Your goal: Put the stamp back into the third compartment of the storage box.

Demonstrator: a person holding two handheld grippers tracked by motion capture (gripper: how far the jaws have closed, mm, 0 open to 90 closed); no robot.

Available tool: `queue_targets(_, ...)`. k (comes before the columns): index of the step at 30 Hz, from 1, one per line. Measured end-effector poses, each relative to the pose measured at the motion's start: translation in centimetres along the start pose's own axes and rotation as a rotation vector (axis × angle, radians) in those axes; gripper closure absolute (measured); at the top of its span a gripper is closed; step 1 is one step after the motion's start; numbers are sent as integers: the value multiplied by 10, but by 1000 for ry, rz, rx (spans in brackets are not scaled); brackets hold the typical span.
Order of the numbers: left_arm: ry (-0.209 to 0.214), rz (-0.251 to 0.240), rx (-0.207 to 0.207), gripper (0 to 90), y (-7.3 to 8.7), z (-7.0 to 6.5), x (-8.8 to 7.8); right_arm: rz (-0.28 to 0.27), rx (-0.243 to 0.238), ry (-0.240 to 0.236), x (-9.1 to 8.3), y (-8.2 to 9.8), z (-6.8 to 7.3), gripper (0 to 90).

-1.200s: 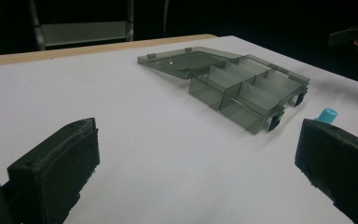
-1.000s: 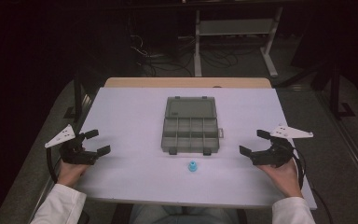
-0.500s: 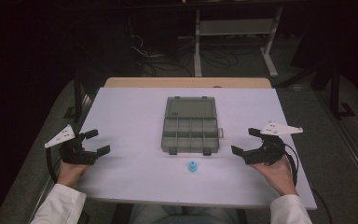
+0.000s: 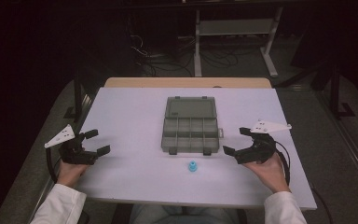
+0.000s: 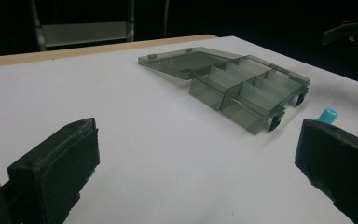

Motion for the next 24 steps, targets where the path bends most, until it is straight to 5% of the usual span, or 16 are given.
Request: queue_targets(24, 3, -5, 0, 0, -1, 0, 0, 70, -34, -76, 29, 3, 24, 0)
Point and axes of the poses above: each handheld gripper's, and its own axes: x roughly forward along the jaws, y roughly out of its underside, z roughly to its left, the point moved 9 cm from there along x, roughly forward along the jaws, and after that the axes turned 10 degrees about -z, right-handed, at the moved point
